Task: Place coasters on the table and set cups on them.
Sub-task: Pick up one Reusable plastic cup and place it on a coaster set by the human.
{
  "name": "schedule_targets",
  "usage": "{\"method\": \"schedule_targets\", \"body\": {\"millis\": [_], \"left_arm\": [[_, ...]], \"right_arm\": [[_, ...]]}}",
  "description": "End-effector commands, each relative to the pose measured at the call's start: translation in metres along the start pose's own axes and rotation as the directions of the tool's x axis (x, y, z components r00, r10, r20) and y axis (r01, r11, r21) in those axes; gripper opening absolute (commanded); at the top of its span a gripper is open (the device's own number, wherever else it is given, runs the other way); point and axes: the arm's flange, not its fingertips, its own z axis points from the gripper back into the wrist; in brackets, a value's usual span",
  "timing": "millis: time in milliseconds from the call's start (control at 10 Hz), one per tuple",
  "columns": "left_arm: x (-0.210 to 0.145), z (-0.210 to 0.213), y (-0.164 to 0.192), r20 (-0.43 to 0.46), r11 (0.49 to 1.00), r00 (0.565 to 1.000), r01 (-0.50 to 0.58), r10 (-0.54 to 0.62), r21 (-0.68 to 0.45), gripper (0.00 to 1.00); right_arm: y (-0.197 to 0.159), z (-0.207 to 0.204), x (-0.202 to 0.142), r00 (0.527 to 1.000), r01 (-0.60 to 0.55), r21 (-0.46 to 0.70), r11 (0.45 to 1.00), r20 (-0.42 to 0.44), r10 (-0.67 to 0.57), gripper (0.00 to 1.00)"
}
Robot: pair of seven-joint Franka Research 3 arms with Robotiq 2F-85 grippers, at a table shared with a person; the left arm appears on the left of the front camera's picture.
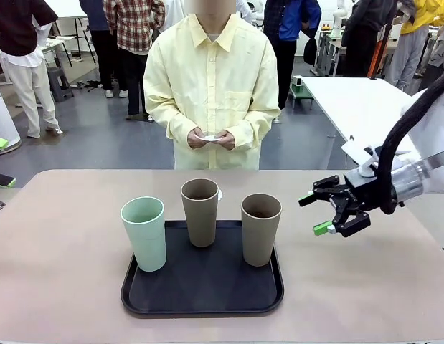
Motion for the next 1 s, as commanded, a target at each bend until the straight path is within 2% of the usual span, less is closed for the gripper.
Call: {"method": "schedule_targets", "body": {"millis": [0, 400, 900], "left_arm": [[0.001, 0.002, -0.001, 0.002, 1.0, 1.0, 0.011, -0.011, -0.008, 1.0], [0.001, 0.002, -0.001, 0.002, 1.0, 1.0, 0.011, -0.011, -0.008, 1.0], [0.001, 0.002, -0.001, 0.002, 1.0, 1.0, 0.011, -0.011, -0.008, 1.0]], "right_arm": [[-0.014, -0.016, -0.005, 0.999, -0.036, -0.004, 0.999, 0.021, 0.037, 1.0], [-0.033, -0.037, -0.007, 0.998, -0.012, -0.047, 0.999, 0.06, 0.015, 1.0], [-0.045, -0.067, -0.018, 0.998, 0.021, 0.043, 0.999, 0.052, -0.023, 1.0]]}}
